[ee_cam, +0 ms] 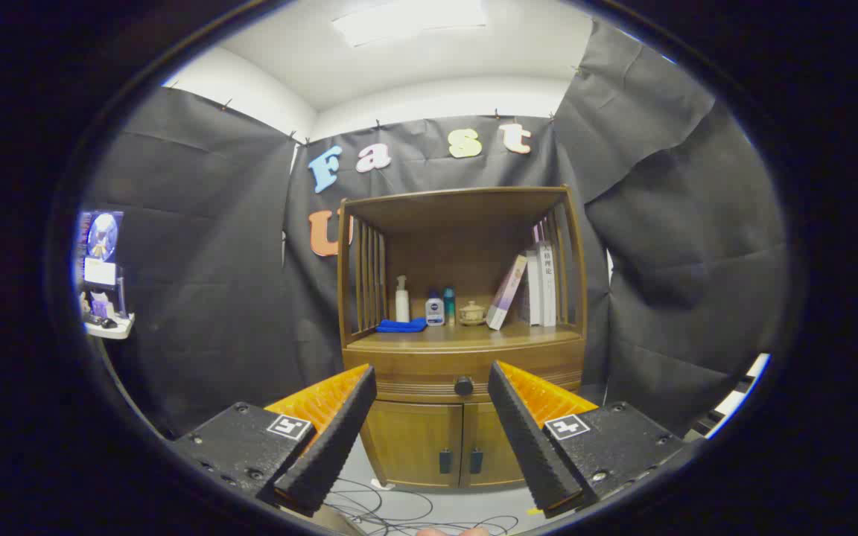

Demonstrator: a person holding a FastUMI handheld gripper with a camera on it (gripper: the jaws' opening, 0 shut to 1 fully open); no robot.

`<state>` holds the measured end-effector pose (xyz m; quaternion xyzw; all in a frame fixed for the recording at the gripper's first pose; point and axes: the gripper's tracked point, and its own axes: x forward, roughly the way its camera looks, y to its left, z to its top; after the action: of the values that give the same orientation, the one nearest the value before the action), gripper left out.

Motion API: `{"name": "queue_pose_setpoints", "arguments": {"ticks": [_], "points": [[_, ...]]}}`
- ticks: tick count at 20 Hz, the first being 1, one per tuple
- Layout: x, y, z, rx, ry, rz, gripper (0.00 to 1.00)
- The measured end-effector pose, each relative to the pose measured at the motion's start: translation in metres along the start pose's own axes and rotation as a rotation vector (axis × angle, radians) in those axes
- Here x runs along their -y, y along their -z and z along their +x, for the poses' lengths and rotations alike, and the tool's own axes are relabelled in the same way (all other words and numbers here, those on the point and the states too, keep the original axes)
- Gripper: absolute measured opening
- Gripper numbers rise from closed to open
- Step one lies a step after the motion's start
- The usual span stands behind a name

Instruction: Pull open the drawer, take out the items inside it, and place them on the countertop above the cabinet.

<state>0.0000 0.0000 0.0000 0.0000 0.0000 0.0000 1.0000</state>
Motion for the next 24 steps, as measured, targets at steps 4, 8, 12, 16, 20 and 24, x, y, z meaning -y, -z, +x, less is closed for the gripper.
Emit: {"name": "queue_pose_setpoints", "arguments": {"ticks": [4,8,12,16,20,24], "points": [[0.005,-0.008,0.008,0.009,0.005,0.007,0.99],[0.009,-0.01,0.014,0.006,0.006,0.02,0.99],[0.023,-0.004,0.017,-0.006,0.029,0.023,0.99],[0.028,0.007,0.038,-0.035,0.052,0.029,0.99],[0.033,0.011,0.06,-0.035,0.076,0.015,0.99],[0.026,0.034,0.097,-0.065,0.046,0.041,0.99]]}}
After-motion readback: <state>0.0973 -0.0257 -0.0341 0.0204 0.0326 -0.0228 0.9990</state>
